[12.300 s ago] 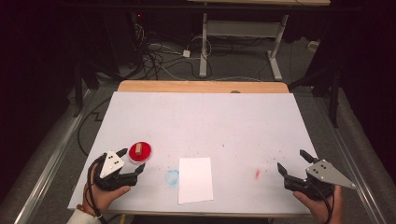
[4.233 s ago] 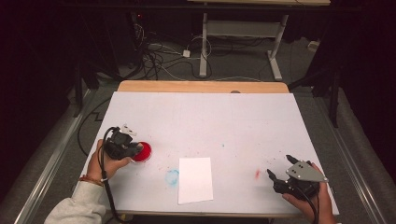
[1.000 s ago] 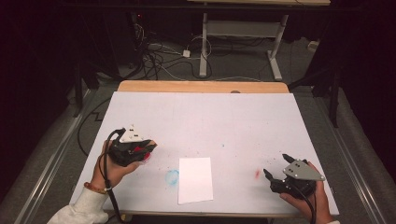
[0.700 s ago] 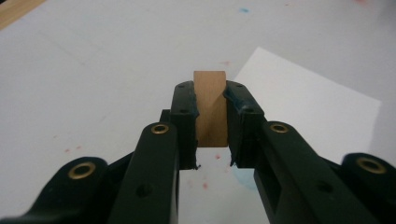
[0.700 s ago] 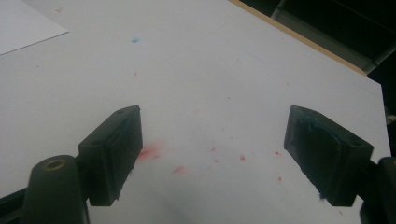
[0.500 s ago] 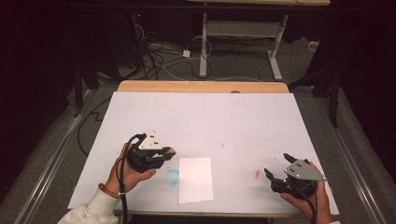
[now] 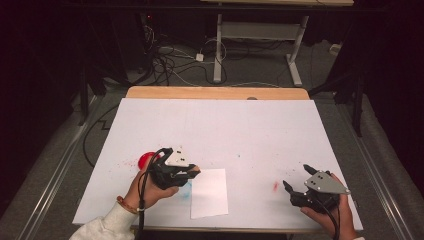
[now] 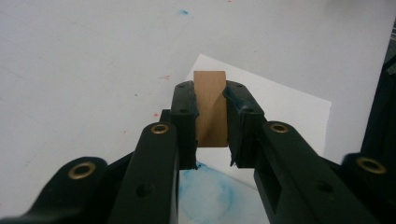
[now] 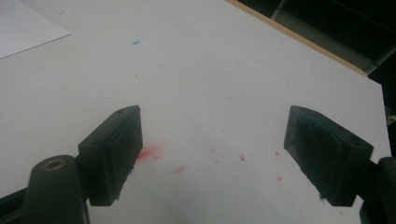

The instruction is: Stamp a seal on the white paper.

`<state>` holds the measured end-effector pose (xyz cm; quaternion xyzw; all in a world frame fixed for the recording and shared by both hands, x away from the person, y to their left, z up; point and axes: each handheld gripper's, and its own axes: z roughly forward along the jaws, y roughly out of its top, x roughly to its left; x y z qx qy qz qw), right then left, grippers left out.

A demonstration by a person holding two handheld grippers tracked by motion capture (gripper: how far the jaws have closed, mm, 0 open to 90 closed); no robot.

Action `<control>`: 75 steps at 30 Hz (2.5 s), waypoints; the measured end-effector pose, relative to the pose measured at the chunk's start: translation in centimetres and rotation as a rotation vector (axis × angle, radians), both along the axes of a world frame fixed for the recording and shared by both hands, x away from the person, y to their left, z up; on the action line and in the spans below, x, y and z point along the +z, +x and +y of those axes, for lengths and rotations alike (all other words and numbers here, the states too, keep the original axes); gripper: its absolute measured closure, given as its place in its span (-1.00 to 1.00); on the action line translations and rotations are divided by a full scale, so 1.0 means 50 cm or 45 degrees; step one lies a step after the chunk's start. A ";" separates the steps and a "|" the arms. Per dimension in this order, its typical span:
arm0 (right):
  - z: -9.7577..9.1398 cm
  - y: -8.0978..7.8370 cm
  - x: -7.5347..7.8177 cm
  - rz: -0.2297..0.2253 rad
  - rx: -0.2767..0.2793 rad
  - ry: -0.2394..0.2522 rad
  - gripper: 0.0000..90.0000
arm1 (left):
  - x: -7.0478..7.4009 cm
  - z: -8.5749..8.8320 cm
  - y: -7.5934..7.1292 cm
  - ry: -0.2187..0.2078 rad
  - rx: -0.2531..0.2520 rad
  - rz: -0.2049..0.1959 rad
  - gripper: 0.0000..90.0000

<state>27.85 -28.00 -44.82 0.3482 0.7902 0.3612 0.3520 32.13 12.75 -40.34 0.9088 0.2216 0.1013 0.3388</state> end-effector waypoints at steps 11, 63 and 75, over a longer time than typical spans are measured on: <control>-0.001 0.000 -0.001 0.005 0.005 -0.006 -0.56 | -0.038 -0.043 0.009 0.078 -0.082 0.062 0.64; 0.000 -0.001 -0.002 0.005 -0.002 -0.022 -0.56 | -0.118 -0.083 0.025 0.156 -0.112 0.195 0.64; 0.000 -0.001 -0.001 0.006 0.000 -0.027 -0.56 | -0.119 -0.085 0.024 0.160 -0.110 0.189 0.64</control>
